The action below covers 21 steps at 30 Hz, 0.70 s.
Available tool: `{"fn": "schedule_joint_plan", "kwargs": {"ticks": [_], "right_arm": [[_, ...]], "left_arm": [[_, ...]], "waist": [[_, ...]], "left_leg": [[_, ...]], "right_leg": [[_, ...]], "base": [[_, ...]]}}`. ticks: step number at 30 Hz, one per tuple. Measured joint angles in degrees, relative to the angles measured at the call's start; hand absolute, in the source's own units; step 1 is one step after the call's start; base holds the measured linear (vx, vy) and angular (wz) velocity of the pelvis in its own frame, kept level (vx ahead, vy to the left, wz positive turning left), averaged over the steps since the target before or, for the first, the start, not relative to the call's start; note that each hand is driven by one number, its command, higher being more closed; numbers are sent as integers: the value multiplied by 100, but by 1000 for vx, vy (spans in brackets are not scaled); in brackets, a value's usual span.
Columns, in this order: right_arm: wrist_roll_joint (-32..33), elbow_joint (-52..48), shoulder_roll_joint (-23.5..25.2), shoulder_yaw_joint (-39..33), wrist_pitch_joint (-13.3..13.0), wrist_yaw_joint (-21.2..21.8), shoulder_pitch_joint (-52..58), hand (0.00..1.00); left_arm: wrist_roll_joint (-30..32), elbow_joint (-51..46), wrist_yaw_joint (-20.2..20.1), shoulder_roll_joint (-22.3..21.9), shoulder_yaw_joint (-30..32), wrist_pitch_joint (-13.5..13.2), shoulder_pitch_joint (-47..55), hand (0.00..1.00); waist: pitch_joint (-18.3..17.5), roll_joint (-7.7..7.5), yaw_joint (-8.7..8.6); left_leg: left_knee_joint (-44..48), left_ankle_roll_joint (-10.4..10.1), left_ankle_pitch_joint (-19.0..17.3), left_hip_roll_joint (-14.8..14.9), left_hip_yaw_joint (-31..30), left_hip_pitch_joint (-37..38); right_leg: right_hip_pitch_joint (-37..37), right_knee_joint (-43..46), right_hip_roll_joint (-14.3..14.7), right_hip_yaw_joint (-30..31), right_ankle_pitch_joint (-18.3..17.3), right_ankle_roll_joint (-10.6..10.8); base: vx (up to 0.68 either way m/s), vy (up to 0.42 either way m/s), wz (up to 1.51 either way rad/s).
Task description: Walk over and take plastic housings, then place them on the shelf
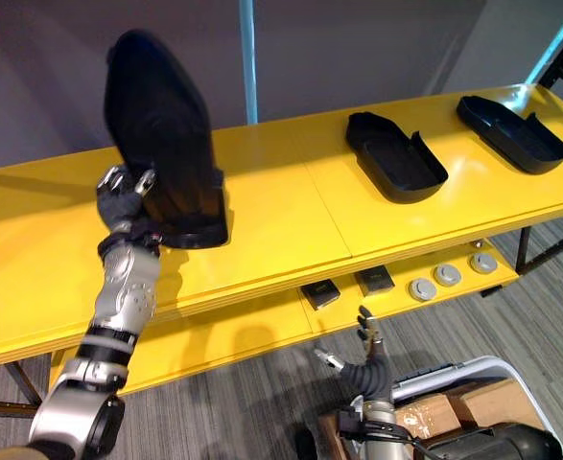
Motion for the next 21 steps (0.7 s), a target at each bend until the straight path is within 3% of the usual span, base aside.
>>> {"fn": "schedule_joint_plan", "kwargs": {"ticks": [5,12,18,21], "right_arm": [[-21,21,-151,433,30,165,-17,0],[-23,52,-283,829,66,293,-29,0],[-23,53,-403,1115,67,328,-27,0],[-23,53,-402,1181,67,326,-30,0]], "left_arm": [[-173,1368,-239,175,-339,337,-1006,100],[-142,2506,-285,312,-331,928,-1282,100],[438,3049,-174,363,-143,1277,-1639,100],[897,3172,64,411,65,1397,-1802,100]], "waist": [[141,39,-147],[313,58,-247],[338,60,-245],[364,59,-245]], "left_leg": [[-2,33,26,-33,51,-2],[-27,42,82,-41,68,-26],[-101,71,158,-59,51,-76],[-184,69,257,-78,49,-188]], "right_leg": [[-1,-29,-35,5,23,-2],[-48,-30,-37,14,59,-24],[-116,-36,-41,2,101,-35],[-258,-51,-46,3,170,-41]], "base": [[5,0,-2],[-25,-9,-1],[-42,-9,2],[-42,-2,1]]}}
